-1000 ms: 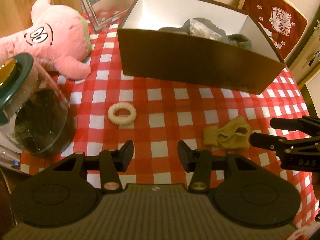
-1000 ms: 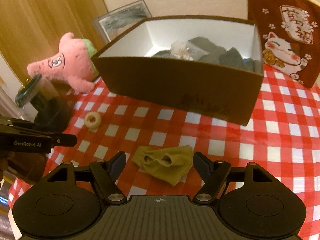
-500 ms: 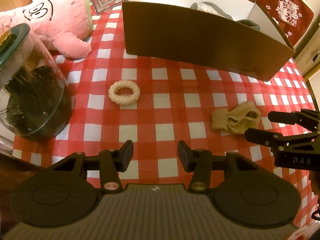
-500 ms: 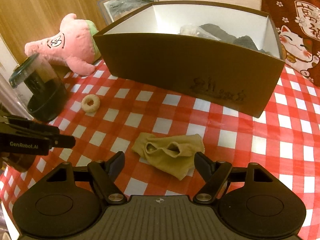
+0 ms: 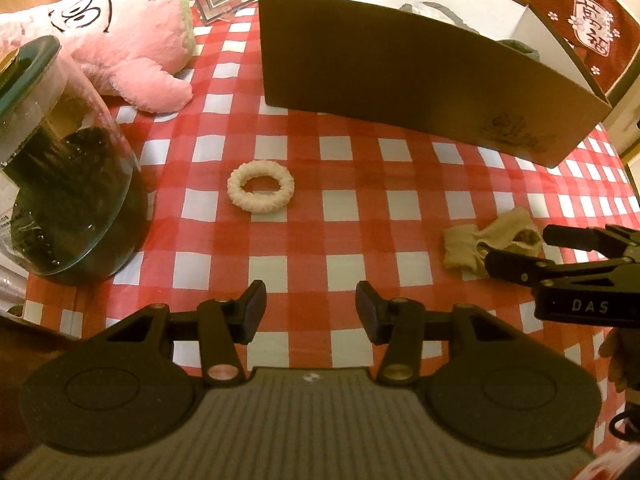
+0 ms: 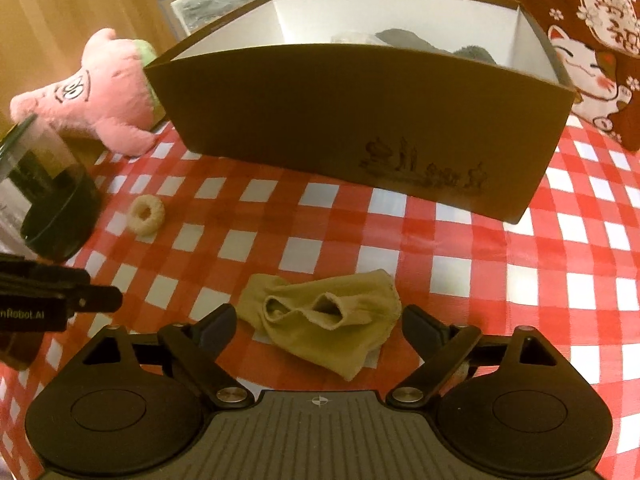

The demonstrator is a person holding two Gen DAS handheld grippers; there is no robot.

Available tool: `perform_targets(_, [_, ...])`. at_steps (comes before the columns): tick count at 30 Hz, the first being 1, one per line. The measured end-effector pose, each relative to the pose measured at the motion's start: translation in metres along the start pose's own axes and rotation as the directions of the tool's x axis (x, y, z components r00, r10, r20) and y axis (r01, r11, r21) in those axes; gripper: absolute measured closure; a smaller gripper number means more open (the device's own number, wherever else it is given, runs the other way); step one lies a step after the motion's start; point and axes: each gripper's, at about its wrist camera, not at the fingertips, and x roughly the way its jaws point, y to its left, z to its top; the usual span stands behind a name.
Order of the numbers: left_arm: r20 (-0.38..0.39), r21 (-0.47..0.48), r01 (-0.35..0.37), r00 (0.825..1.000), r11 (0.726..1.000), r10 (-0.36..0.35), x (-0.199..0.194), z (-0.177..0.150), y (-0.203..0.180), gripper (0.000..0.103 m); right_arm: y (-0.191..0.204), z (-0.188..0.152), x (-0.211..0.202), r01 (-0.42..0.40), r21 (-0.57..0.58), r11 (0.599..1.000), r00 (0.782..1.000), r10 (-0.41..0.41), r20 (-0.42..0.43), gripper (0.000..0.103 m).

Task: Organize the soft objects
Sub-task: 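Grasp the beige sock with the right gripper while the left gripper grasps the white fuzzy ring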

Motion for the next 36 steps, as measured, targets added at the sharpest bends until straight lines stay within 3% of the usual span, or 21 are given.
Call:
perform_targets(5, [-0.010, -0.007, -0.003, 1.000, 1.000, 0.003, 0.006, 0.002, 0.000, 0.057, 0.011, 0.001, 0.013, 0.008, 0.000, 1.000, 1.000, -0.008, 0.001, 0.009])
perform_targets(13, [-0.007, 0.020, -0.015, 1.000, 1.000, 0.015, 0.012, 0.003, 0.000, 0.057, 0.034, -0.010, 0.030, 0.112, -0.083, 0.990, 0.993, -0.109, 0.040, 0.010])
perform_targets(16, [-0.005, 0.013, -0.011, 1.000, 1.000, 0.011, 0.015, 0.004, 0.002, 0.057, 0.037, -0.012, 0.030, 0.127, -0.094, 0.987, 0.991, -0.121, 0.063, 0.023])
perform_targets(18, [-0.002, 0.009, -0.008, 1.000, 1.000, 0.008, 0.016, 0.006, 0.004, 0.057, 0.038, -0.011, 0.029, 0.146, -0.114, 0.983, 0.988, -0.138, 0.075, 0.040])
perform_targets(21, [0.009, 0.003, -0.008, 1.000, 1.000, 0.008, 0.017, 0.009, 0.006, 0.057, 0.035, -0.010, 0.027, 0.157, -0.117, 0.981, 0.985, -0.148, 0.085, 0.051])
perform_targets(33, [0.049, -0.040, -0.038, 0.998, 0.998, 0.040, 0.030, 0.027, 0.015, 0.057, 0.014, 0.007, 0.020, 0.128, -0.078, 0.989, 0.986, -0.119, 0.118, 0.080])
perform_targets(36, [0.064, -0.046, -0.066, 0.996, 0.997, 0.069, 0.035, 0.033, 0.017, 0.056, 0.009, 0.014, 0.021, 0.128, -0.064, 0.990, 0.985, -0.119, 0.127, 0.083])
